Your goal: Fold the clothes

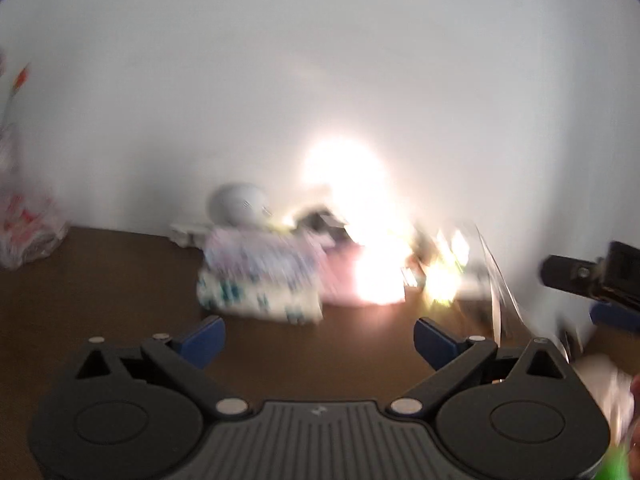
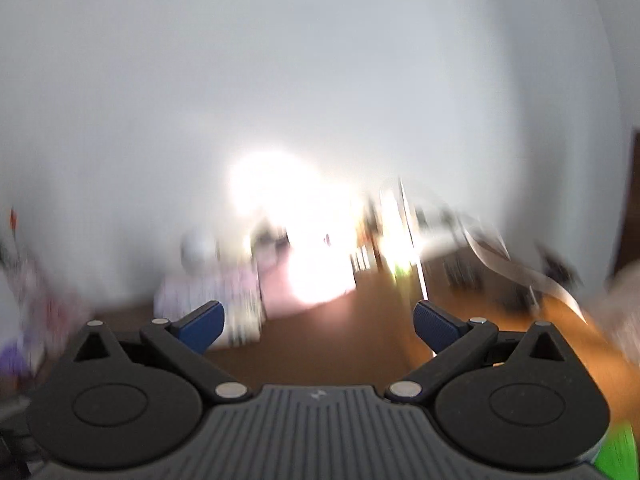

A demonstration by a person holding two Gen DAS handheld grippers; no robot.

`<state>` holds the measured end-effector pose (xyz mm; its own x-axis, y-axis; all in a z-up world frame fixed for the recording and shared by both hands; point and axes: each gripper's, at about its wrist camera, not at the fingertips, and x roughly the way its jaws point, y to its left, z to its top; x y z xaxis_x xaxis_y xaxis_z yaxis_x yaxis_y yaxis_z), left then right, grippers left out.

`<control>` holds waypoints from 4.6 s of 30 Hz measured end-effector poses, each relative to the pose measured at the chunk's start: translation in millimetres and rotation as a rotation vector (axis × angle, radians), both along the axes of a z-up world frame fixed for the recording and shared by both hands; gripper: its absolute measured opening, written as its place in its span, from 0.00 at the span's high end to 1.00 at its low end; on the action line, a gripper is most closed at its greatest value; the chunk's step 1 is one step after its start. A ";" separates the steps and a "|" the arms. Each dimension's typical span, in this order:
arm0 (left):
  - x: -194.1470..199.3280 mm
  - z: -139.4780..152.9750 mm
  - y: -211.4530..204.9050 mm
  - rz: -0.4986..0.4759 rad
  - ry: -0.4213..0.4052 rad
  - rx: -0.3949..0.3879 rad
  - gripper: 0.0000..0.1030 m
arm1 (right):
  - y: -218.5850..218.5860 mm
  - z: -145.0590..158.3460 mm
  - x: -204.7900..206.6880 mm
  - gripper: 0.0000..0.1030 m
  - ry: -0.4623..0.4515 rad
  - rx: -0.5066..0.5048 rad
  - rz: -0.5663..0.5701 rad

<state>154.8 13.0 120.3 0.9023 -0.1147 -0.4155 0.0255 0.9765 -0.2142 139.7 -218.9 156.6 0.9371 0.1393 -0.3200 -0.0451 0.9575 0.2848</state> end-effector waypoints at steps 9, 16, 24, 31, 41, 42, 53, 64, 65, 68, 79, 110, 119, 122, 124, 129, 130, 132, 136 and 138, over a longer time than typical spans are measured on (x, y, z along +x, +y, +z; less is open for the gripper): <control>59.4 -10.4 33.3 -0.040 0.125 -0.290 0.02 | -0.5 -66.6 250.4 0.04 0.208 0.166 -0.079; 70.1 -31.5 48.8 -0.014 0.151 -0.316 0.02 | 23.8 -122.2 311.4 0.91 0.320 0.268 0.000; 29.4 -23.3 39.8 -0.087 0.094 -0.288 0.02 | 31.9 -63.2 200.6 0.96 0.217 0.139 -0.015; -58.5 -12.5 34.5 -0.112 0.025 -0.271 0.02 | 52.0 -60.2 31.2 0.96 0.223 -0.032 0.081; -152.8 -11.3 46.9 -0.063 0.009 -0.010 0.02 | 121.4 -114.3 -206.5 0.39 0.220 -0.287 0.556; -161.1 -15.1 45.1 -0.043 0.019 0.005 0.02 | 121.1 -112.7 -226.3 0.27 0.194 -0.280 0.593; -225.8 -64.0 -30.9 -0.220 0.051 0.365 0.02 | 14.6 -83.8 -230.5 0.24 0.091 -0.227 0.330; -212.9 -103.7 -84.0 -0.372 0.101 0.673 0.08 | 18.5 -135.2 -155.4 0.66 0.252 -0.322 0.332; -211.7 -105.8 -81.9 -0.377 0.114 0.673 0.24 | 19.7 -138.4 -154.7 0.67 0.256 -0.336 0.338; -203.2 -107.2 -70.6 -0.343 0.156 0.610 0.74 | 24.4 -141.5 -155.3 0.71 0.248 -0.376 0.354; -229.3 -96.8 114.4 0.557 0.210 -0.189 0.87 | 36.1 -139.6 -165.4 0.73 0.238 -0.451 0.343; -201.1 -92.8 251.9 0.864 0.280 0.150 0.75 | 60.4 -136.1 -175.9 0.72 0.247 -0.604 0.305; -221.2 -89.1 162.9 0.396 0.318 0.081 0.20 | 67.2 -93.8 -160.4 0.35 0.110 -0.518 0.368; -214.0 -107.0 131.4 0.388 0.359 0.150 0.20 | 88.0 -100.2 -132.7 0.28 0.148 -0.545 0.419; -213.6 -109.7 127.8 0.376 0.353 0.165 0.20 | 97.3 -106.9 -120.4 0.28 0.170 -0.537 0.450; -212.0 -116.3 119.1 0.347 0.337 0.201 0.40 | 101.3 -122.5 -103.1 0.54 0.233 -0.465 0.516; -205.7 -115.4 123.0 0.350 0.334 0.207 0.43 | 100.0 -125.3 -102.4 0.68 0.257 -0.445 0.529; -193.1 -113.8 130.6 0.354 0.330 0.218 0.60 | 96.9 -129.4 -105.6 0.77 0.286 -0.418 0.528; -157.2 -113.7 143.2 0.295 0.326 0.194 0.66 | 89.0 -131.2 -127.1 0.83 0.314 -0.397 0.494; -131.9 -110.3 140.6 0.231 0.339 0.231 0.71 | 83.5 -130.3 -148.0 0.83 0.316 -0.402 0.491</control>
